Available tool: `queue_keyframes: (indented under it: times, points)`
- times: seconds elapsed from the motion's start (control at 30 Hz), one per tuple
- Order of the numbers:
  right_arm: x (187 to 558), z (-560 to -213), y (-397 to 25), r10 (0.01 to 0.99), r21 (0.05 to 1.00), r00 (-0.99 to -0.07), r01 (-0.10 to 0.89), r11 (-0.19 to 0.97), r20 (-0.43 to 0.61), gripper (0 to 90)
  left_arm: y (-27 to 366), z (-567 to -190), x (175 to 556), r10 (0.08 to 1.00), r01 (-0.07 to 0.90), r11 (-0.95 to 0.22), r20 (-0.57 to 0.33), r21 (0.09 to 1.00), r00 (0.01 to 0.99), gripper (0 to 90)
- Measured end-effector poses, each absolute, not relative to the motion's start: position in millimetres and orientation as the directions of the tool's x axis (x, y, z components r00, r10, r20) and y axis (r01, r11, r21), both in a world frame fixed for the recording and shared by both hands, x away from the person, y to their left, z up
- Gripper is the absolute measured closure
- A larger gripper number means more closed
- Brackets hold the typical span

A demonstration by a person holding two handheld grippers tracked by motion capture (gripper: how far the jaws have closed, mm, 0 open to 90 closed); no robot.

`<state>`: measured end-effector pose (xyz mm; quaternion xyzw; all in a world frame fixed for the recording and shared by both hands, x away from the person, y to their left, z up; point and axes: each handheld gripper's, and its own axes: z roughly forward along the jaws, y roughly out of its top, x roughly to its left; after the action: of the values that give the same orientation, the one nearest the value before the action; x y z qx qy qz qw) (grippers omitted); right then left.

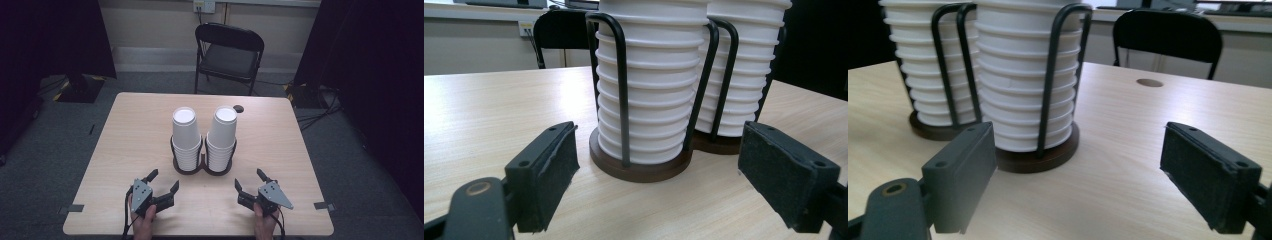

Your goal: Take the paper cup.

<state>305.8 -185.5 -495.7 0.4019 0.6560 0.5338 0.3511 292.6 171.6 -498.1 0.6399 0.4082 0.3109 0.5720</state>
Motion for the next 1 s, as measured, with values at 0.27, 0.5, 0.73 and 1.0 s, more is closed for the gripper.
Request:
queue_keyframes:
  times: [0.27,0.5,0.73,1.0]
  points:
    - [308.1,-495.0,-186.4,0.895,0.976,-0.447,0.189,0.105,-0.010,15.9,175.9,-498.0,299.9,0.864,0.204,0.016,-0.116,0.979,0.490,16.1]
    - [308.7,-492.7,-186.1,0.890,0.972,-0.455,0.220,0.085,0.025,19.6,173.6,-497.7,299.0,0.860,0.191,-0.012,-0.087,0.981,0.502,15.9]
    - [305.5,-489.7,-181.9,0.892,0.969,-0.449,0.238,0.062,0.053,23.7,173.8,-498.2,296.8,0.864,0.174,-0.006,-0.083,0.985,0.497,15.8]
    - [304.7,-478.4,-176.7,0.858,0.977,-0.510,0.207,0.050,0.064,22.4,173.8,-498.3,296.4,0.864,0.170,-0.004,-0.082,0.985,0.496,15.8]
